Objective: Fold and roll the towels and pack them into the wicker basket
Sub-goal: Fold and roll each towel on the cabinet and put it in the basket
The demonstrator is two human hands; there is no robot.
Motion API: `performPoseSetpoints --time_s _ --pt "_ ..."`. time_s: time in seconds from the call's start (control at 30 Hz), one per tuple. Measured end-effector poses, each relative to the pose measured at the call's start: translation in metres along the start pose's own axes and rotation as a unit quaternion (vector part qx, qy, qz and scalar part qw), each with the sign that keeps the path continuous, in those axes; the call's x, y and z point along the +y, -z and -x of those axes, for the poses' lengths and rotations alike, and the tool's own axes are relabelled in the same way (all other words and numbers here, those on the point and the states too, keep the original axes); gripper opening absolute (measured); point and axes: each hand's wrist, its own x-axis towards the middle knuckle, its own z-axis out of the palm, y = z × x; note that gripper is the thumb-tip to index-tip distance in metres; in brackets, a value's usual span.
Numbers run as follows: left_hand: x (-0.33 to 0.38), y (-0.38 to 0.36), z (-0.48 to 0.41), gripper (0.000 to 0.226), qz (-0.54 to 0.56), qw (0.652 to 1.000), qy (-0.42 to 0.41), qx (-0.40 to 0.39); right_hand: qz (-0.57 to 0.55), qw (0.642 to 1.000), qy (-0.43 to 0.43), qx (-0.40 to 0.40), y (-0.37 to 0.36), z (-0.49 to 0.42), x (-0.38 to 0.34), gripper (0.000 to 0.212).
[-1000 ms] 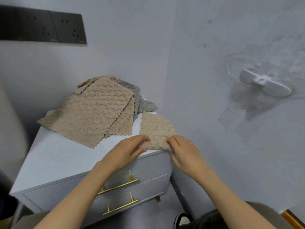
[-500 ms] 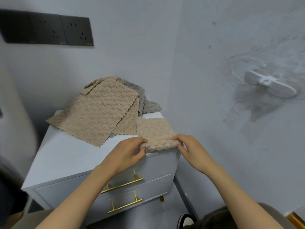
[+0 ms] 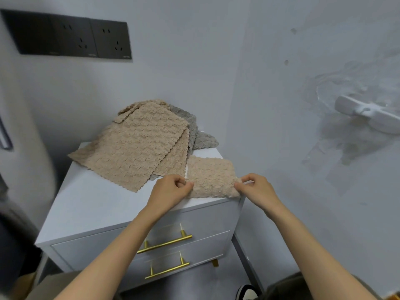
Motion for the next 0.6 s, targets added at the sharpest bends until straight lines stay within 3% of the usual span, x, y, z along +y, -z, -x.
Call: performPoseSetpoints --time_s 0.17,0.27,0.37,0.47,0.53,0.6 --pt "0.005 -0.001 -0.005 0.015 -0.057 0.998 0.015 0.032 0.047 0.997 -0.024 0.048 -0.008 -0.005 -0.003 0.020" --pt "0.006 -0.003 -0.005 0.010 -0.055 0.996 -0.039 0.052 0.081 0.995 0.014 0.061 -0.012 -0.003 -0.006 0.022" --pt "0.002 -0.009 -0.004 0.009 -0.105 0.975 -0.174 0.088 0.155 0.971 0.138 0.117 -0.019 0.001 -0.005 0.028" --pt "0.001 -0.014 -0.005 0.014 -0.146 0.938 -0.291 0.122 0.238 0.904 0.313 0.170 -0.030 0.005 -0.005 0.043" --pt "0.002 -0.016 -0.003 0.016 -0.159 0.924 -0.333 0.103 0.273 0.871 0.373 0.168 -0.037 0.008 -0.003 0.046" --pt "0.001 -0.018 0.001 0.021 -0.170 0.920 -0.342 0.084 0.286 0.861 0.392 0.154 -0.040 0.011 -0.001 0.043"
